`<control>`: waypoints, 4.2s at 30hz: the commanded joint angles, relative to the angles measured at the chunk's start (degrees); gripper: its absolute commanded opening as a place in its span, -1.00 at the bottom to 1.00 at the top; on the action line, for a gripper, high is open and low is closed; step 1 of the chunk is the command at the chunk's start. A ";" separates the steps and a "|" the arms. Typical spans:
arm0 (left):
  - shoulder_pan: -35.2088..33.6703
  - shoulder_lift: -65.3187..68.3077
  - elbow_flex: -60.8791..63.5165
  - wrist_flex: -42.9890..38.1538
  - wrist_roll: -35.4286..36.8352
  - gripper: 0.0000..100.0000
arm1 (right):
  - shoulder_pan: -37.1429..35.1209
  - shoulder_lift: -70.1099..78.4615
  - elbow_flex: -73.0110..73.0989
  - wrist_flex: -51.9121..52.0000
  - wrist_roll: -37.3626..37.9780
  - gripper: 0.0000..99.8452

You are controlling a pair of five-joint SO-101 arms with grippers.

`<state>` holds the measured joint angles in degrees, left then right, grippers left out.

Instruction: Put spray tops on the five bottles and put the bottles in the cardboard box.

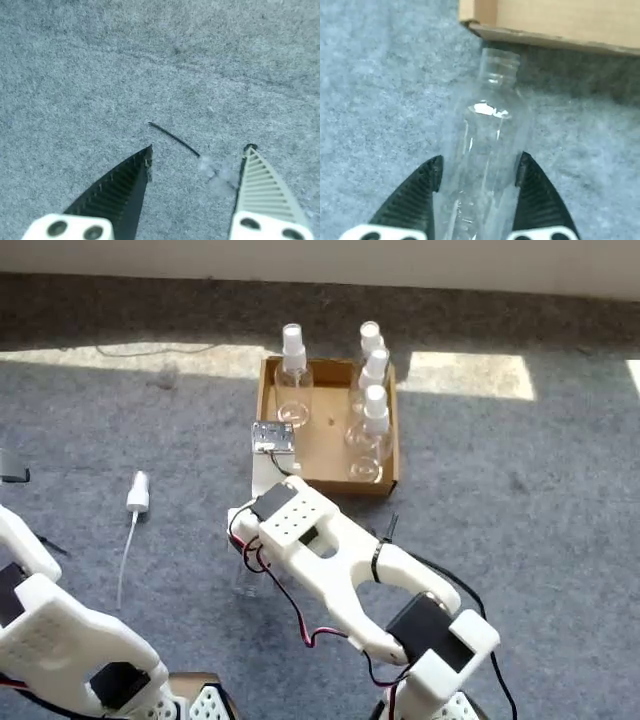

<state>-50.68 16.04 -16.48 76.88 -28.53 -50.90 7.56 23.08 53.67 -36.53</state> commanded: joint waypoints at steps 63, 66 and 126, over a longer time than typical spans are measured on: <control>27.12 -46.73 46.81 -2.99 4.13 -0.47 | 74.42 1.01 -20.09 15.60 60.40 -0.60; 27.91 -47.34 47.52 -2.99 4.31 -0.47 | 74.33 3.38 -25.10 17.98 58.99 -0.60; 27.56 -47.78 47.52 -2.99 4.22 -0.47 | 71.25 37.67 -61.67 29.14 48.26 -0.41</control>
<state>-23.69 -29.76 31.34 74.59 -24.66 20.92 46.24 -35.21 83.30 12.53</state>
